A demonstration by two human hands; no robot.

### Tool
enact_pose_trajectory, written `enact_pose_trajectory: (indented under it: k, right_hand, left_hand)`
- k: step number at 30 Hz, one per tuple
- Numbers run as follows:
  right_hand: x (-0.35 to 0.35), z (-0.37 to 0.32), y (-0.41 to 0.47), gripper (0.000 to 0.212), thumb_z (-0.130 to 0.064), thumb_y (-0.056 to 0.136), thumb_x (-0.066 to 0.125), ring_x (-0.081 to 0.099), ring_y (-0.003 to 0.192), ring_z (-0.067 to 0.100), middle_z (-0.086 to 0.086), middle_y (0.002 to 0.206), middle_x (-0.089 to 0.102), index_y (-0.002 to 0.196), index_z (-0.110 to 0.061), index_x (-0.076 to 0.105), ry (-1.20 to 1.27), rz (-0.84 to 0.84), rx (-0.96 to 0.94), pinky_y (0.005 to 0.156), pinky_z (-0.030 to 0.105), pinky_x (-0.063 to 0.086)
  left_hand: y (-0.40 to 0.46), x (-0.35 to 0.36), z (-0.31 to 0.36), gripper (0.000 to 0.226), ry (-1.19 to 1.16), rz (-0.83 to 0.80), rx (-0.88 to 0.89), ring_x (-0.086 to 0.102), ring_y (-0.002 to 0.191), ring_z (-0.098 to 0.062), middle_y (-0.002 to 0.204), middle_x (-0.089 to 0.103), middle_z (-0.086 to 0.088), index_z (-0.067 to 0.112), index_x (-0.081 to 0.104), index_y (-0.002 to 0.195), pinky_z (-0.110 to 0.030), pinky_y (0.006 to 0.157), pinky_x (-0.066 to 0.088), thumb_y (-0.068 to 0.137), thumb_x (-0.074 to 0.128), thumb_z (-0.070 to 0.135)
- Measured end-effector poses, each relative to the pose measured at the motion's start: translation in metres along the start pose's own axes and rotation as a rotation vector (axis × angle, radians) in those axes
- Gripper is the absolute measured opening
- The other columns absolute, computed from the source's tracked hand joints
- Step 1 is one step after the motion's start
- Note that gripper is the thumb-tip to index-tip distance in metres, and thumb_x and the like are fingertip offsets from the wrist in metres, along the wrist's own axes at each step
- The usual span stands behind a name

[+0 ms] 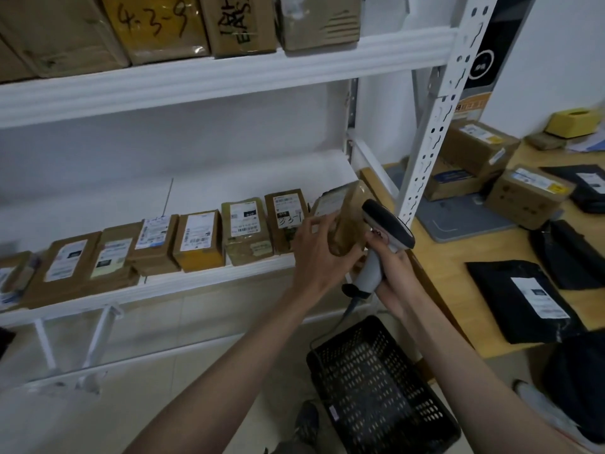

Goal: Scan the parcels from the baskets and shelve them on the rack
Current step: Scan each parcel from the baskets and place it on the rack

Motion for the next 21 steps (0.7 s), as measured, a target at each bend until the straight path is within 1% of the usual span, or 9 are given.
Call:
enact_pose_trajectory:
  k: [2,4,6,8,11,14,18,20,21]
  right_hand:
    - [0.0,-0.001,0.009,0.031,-0.02,0.095,0.071,0.07,0.108,0.032,0.016,0.12,0.072,0.125,-0.014,0.069,-0.008,0.003,0.005,0.084,0.042,0.06]
    - [-0.003,-0.004,0.018,0.029,-0.021,0.095,0.07,0.07,0.104,0.032,0.016,0.118,0.072,0.123,-0.013,0.07,-0.026,0.032,0.008,0.083,0.041,0.059]
    - [-0.008,-0.008,0.028,0.024,-0.02,0.095,0.069,0.073,0.097,0.027,0.014,0.114,0.074,0.119,-0.015,0.072,-0.037,0.069,-0.004,0.076,0.037,0.059]
    - [-0.013,-0.015,0.038,0.029,-0.017,0.097,0.068,0.075,0.096,0.024,0.011,0.113,0.076,0.125,-0.013,0.069,-0.048,0.087,-0.038,0.071,0.033,0.06]
    - [-0.022,-0.027,0.054,0.037,-0.016,0.097,0.067,0.072,0.106,0.025,0.009,0.118,0.075,0.133,-0.012,0.063,-0.121,0.118,-0.108,0.079,0.034,0.06]
    - [-0.024,-0.032,0.072,0.039,-0.014,0.096,0.068,0.071,0.111,0.024,0.009,0.121,0.074,0.134,-0.01,0.062,-0.224,0.126,-0.142,0.091,0.039,0.06]
    - [-0.035,-0.047,0.096,0.031,-0.012,0.094,0.071,0.066,0.117,0.025,0.006,0.121,0.071,0.124,-0.014,0.064,-0.472,0.225,-0.254,0.1,0.04,0.056]
    - [-0.042,-0.054,0.111,0.031,-0.011,0.093,0.073,0.063,0.121,0.026,0.01,0.125,0.068,0.122,-0.014,0.064,-0.571,0.246,-0.299,0.104,0.043,0.053]
    - [-0.047,-0.055,0.119,0.034,-0.013,0.092,0.074,0.061,0.124,0.027,0.013,0.13,0.065,0.125,-0.011,0.064,-0.622,0.263,-0.299,0.106,0.045,0.051]
  left_hand:
    - [0.01,0.004,-0.006,0.066,-0.055,-0.066,0.003,0.04,0.132,-0.019,0.134,0.033,0.008,0.035,0.051,0.137,-0.051,0.108,0.042,0.077,0.064,0.06]
    - [0.02,0.008,-0.012,0.07,-0.065,-0.129,0.015,0.035,0.136,-0.016,0.139,0.03,0.012,0.037,0.05,0.141,-0.05,0.11,0.041,0.075,0.065,0.057]
    - [0.029,0.013,-0.017,0.079,-0.033,-0.182,0.065,0.032,0.138,-0.019,0.146,0.032,0.006,0.037,0.047,0.147,-0.048,0.114,0.036,0.072,0.07,0.054]
    - [0.036,0.02,-0.021,0.088,-0.017,-0.236,0.13,0.031,0.14,-0.024,0.153,0.034,0.001,0.035,0.041,0.152,-0.048,0.117,0.029,0.073,0.078,0.047]
    - [0.049,0.035,-0.026,0.088,0.014,-0.276,0.177,0.027,0.145,-0.027,0.16,0.03,-0.001,0.032,0.034,0.156,-0.048,0.12,0.023,0.082,0.081,0.031]
    - [0.063,0.056,-0.025,0.085,0.01,-0.299,0.155,0.025,0.148,-0.027,0.163,0.027,0.0,0.033,0.03,0.158,-0.05,0.121,0.026,0.088,0.076,0.019]
    - [0.075,0.084,-0.025,0.085,-0.049,-0.339,0.129,0.021,0.151,-0.028,0.165,0.023,-0.004,0.03,0.024,0.16,-0.051,0.12,0.027,0.092,0.071,0.015]
    - [0.079,0.095,-0.026,0.087,-0.041,-0.35,0.126,0.02,0.151,-0.029,0.166,0.021,-0.005,0.029,0.021,0.161,-0.052,0.121,0.027,0.091,0.071,0.013]
    - [0.081,0.1,-0.026,0.088,-0.038,-0.357,0.122,0.019,0.152,-0.03,0.166,0.019,-0.005,0.028,0.02,0.161,-0.052,0.121,0.027,0.092,0.071,0.012]
Point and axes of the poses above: each hand's wrist, its own y-axis towards the middle knuckle, its own x-axis out of the palm, z = x × y, the point moved 8 cm from there along y, towards the middle knuckle
